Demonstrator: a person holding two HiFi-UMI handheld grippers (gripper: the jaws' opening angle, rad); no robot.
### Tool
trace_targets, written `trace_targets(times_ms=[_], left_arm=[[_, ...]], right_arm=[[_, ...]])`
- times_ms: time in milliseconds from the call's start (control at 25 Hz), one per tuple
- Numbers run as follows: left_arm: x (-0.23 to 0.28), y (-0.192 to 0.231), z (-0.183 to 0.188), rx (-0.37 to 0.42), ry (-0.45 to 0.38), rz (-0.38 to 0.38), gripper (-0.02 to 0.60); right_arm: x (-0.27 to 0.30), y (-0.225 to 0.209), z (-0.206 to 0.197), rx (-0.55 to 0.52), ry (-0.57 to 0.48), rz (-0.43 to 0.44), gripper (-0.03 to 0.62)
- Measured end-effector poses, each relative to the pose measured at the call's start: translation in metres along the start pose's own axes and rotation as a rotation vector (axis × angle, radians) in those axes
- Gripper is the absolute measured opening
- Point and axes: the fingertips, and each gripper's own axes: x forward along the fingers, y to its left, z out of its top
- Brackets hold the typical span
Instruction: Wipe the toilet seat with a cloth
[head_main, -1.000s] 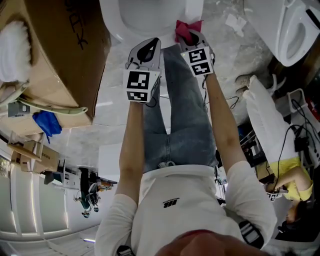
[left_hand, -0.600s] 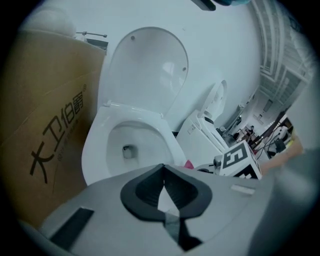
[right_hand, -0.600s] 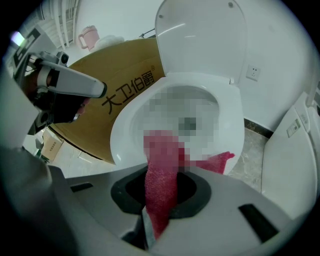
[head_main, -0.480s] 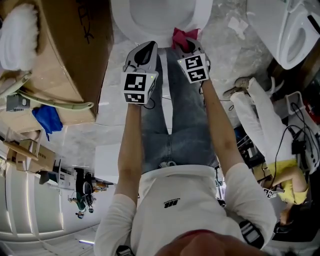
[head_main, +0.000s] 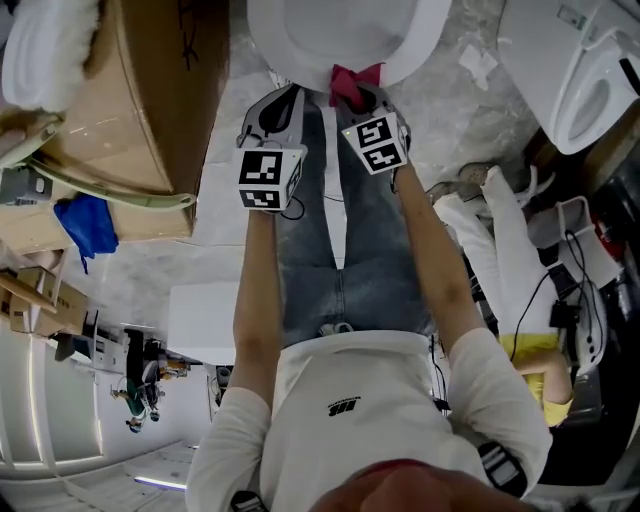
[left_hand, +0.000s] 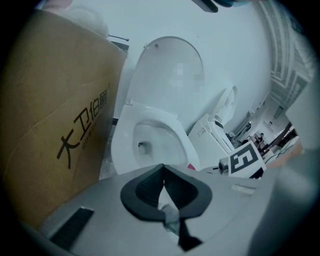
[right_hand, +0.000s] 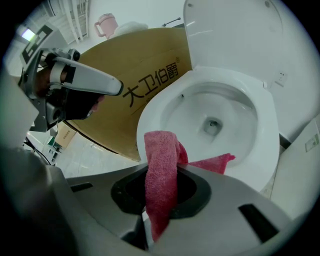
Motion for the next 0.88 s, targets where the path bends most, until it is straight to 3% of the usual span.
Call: trace_targets(times_ms=[880], left_arm=[[-0.033, 0.042, -0.004, -0.108, -0.060, 0.119, 0.011]], right_arm=[[0.032, 0.048, 0.051, -0.194, 0.040, 0.141, 0.051]])
